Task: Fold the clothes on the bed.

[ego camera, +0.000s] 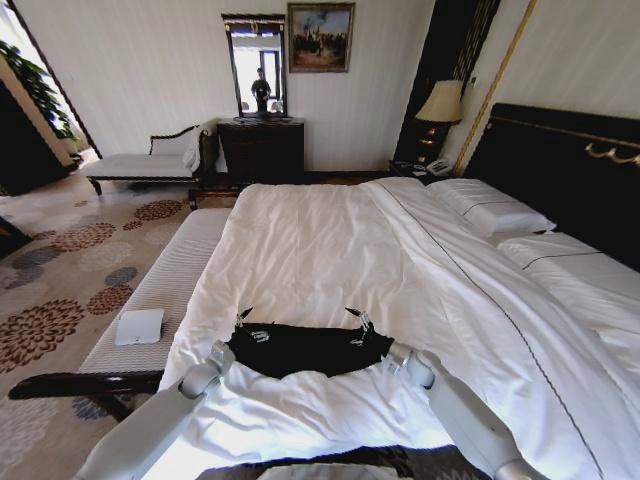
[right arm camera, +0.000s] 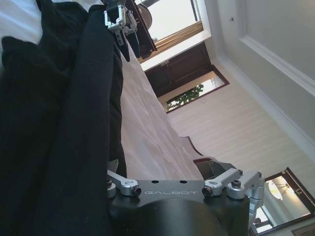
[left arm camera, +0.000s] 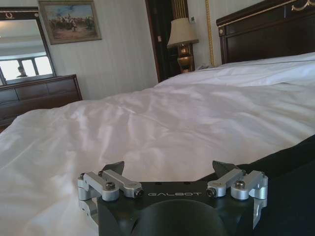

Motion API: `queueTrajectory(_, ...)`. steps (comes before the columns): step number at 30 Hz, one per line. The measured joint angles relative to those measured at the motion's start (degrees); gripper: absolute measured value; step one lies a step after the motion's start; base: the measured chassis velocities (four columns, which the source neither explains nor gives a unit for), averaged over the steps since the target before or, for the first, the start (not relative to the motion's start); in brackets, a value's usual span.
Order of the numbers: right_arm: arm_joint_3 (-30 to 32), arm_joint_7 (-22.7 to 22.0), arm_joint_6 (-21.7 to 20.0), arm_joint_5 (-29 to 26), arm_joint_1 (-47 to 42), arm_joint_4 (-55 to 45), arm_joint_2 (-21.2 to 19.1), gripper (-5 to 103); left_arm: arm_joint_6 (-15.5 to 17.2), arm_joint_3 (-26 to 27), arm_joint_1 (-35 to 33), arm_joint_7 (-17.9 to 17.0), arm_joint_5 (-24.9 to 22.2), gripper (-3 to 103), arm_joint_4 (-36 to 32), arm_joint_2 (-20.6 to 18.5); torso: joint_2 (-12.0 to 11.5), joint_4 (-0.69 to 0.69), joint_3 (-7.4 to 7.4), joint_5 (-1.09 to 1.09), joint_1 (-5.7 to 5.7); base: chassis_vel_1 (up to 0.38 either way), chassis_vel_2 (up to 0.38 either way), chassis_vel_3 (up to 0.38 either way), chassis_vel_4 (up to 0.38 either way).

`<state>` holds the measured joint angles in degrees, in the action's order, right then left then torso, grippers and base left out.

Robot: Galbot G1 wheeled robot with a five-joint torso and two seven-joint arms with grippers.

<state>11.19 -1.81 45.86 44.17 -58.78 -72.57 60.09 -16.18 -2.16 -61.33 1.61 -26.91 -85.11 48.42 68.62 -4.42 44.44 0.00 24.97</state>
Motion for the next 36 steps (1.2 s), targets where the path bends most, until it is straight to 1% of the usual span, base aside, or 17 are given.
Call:
queueTrajectory(2,0.2,-0.1,0.0,0.1,-0.6,-0.5,-0.1,100,-0.1,0.6,-1.1,0.0,0.0,100,-0.5,-0.3,0.0,0.00,0.00,0.00,0.00,0.000,0.000,0.000,0.000)
queueTrajectory(6,1.4,-0.5,0.0,0.4,-5.1,-5.1,-1.4,100,-0.8,4.2,-8.1,0.1,-0.1,100,-4.9,-1.7,0.0,0.01,0.00,-0.01,0.00,0.000,0.000,0.000,0.000)
queueTrajectory(7,1.4,-0.5,0.0,0.4,-5.1,-5.1,-1.4,100,-0.8,4.2,-8.1,0.1,-0.1,100,-4.9,-1.7,0.0,0.01,0.00,-0.01,0.00,0.000,0.000,0.000,0.000)
queueTrajectory(10,1.9,-1.0,0.0,1.6,-9.1,-8.3,-2.5,100,-0.6,6.6,-12.4,0.1,-2.2,100,-9.6,-2.8,0.0,0.02,0.00,-0.01,0.00,0.000,0.000,0.000,0.000)
queueTrajectory(12,2.2,-1.3,0.0,2.1,-10.6,-9.2,-2.7,100,-0.3,7.3,-13.6,-0.1,-3.3,100,-11.2,-3.3,0.0,-0.01,0.00,-0.01,0.00,0.000,0.000,0.000,0.000)
queueTrajectory(14,2.4,-1.6,0.0,2.6,-12.6,-10.5,-3.1,100,-0.2,8.9,-16.7,-0.1,-4.4,100,-13.8,-4.6,0.0,-0.04,0.00,0.00,0.00,0.000,0.000,0.000,0.000)
queueTrajectory(16,3.0,-1.7,0.0,1.6,-12.9,-11.5,-3.1,100,-0.5,10.4,-19.6,0.0,-4.7,100,-15.4,-6.2,0.0,0.00,0.00,0.01,0.00,0.000,0.000,0.000,0.000)
queueTrajectory(18,3.2,-1.7,0.0,0.7,-12.6,-11.7,-3.0,100,-0.7,11.0,-20.4,0.1,-4.7,100,-15.8,-6.6,0.0,0.01,0.00,0.01,0.00,0.000,0.000,0.000,0.000)
queueTrajectory(20,3.0,-1.2,0.0,-3.6,-9.4,-10.9,-2.2,100,-0.8,13.4,-22.2,0.3,-5.0,100,-16.7,-6.9,0.0,0.00,0.00,-0.01,0.00,0.000,0.000,0.000,0.000)
queueTrajectory(22,1.8,-0.7,-0.7,-7.5,-5.9,-8.7,-1.0,100,-0.7,15.2,-22.2,-0.6,-5.6,100,-17.1,-5.4,0.0,0.03,0.01,-0.01,0.01,0.000,0.000,0.000,0.000)
queueTrajectory(24,1.3,-0.7,-1.2,-8.5,-4.9,-8.0,-0.6,100,-0.4,15.8,-22.0,-1.2,-6.0,100,-17.3,-4.5,0.0,0.03,0.01,0.01,0.02,0.000,0.000,0.000,0.000)
queueTrajectory(26,-0.8,-0.5,-3.2,-11.5,-2.2,-5.4,0.9,100,0.5,16.8,-20.7,-3.4,-7.0,100,-17.6,-0.3,0.0,0.02,0.01,0.00,0.03,0.000,0.000,0.000,0.000)
queueTrajectory(27,-0.8,-0.5,-3.2,-11.5,-2.2,-5.4,0.9,100,0.5,16.8,-20.7,-3.4,-7.0,100,-17.6,-0.3,0.0,0.02,0.01,0.00,0.03,0.000,0.000,0.000,0.000)
queueTrajectory(28,-1.7,-0.5,-3.9,-12.5,-1.7,-4.5,1.6,100,0.7,16.7,-19.9,-4.0,-7.1,100,-17.2,1.2,0.0,0.01,0.02,-0.01,0.03,0.000,0.000,0.000,0.000)
queueTrajectory(31,-4.1,-0.4,-5.7,-15.4,-1.6,-2.4,3.6,100,1.4,14.4,-16.1,-5.0,-6.1,100,-13.6,5.9,0.0,0.01,0.02,-0.01,0.02,0.000,0.000,0.000,0.000)
queueTrajectory(32,-4.1,-0.4,-5.7,-15.4,-1.6,-2.4,3.6,100,1.4,14.4,-16.1,-5.0,-6.1,100,-13.6,5.9,0.0,0.01,0.02,-0.01,0.02,0.000,0.000,0.000,0.000)
queueTrajectory(36,-6.8,-0.2,-8.2,-19.9,-2.9,-2.1,5.8,100,2.4,11.3,-11.5,-5.3,-5.1,100,-8.8,9.8,0.0,0.00,0.01,-0.01,0.02,0.000,0.000,0.000,0.000)
